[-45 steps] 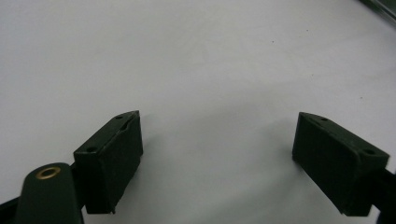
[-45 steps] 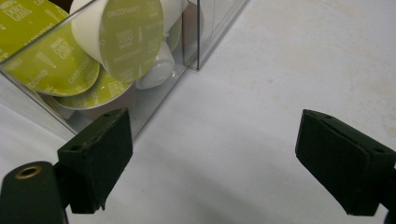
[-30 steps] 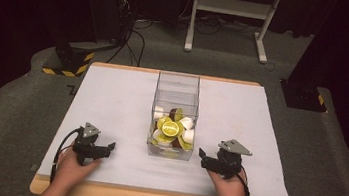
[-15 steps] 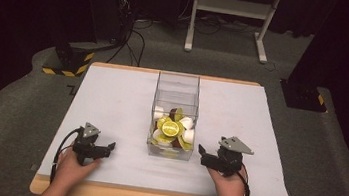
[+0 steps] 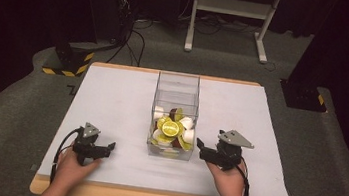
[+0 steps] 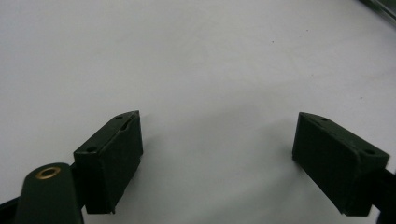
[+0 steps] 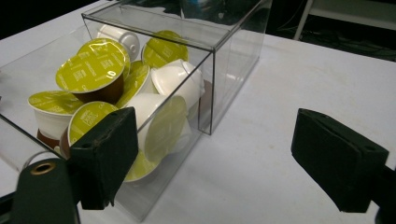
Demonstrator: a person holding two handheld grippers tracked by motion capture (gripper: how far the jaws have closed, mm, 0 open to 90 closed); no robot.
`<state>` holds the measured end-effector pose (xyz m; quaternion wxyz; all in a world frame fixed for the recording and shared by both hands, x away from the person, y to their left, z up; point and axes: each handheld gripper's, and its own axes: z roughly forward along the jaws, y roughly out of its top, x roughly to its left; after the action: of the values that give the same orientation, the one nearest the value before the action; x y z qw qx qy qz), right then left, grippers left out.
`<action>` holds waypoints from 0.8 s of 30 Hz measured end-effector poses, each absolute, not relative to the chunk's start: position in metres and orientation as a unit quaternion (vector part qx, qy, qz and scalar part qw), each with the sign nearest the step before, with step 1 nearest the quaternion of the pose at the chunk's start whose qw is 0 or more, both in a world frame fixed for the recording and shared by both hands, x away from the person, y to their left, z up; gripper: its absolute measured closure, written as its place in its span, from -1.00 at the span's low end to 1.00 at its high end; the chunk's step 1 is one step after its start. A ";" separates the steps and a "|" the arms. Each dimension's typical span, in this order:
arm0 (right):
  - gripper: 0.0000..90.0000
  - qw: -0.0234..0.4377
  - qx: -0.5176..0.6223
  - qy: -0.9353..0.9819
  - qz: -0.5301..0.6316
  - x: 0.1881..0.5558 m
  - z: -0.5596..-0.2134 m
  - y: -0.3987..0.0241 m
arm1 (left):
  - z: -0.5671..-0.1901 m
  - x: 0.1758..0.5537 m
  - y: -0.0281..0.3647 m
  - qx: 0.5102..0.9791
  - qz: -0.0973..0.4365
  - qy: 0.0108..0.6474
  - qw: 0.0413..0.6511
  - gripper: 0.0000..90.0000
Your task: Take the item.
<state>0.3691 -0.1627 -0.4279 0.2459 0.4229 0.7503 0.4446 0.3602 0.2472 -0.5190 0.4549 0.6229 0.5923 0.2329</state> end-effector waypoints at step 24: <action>-0.64 0.222 0.370 0.779 0.456 0.379 -0.420 -0.118 | -0.519 0.360 0.248 0.625 0.234 0.591 0.453 -0.64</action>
<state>0.3793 -0.1179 -0.4200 0.2217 0.3695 0.7788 0.4558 0.3601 0.2476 -0.5190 0.4532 0.6251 0.5910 0.2335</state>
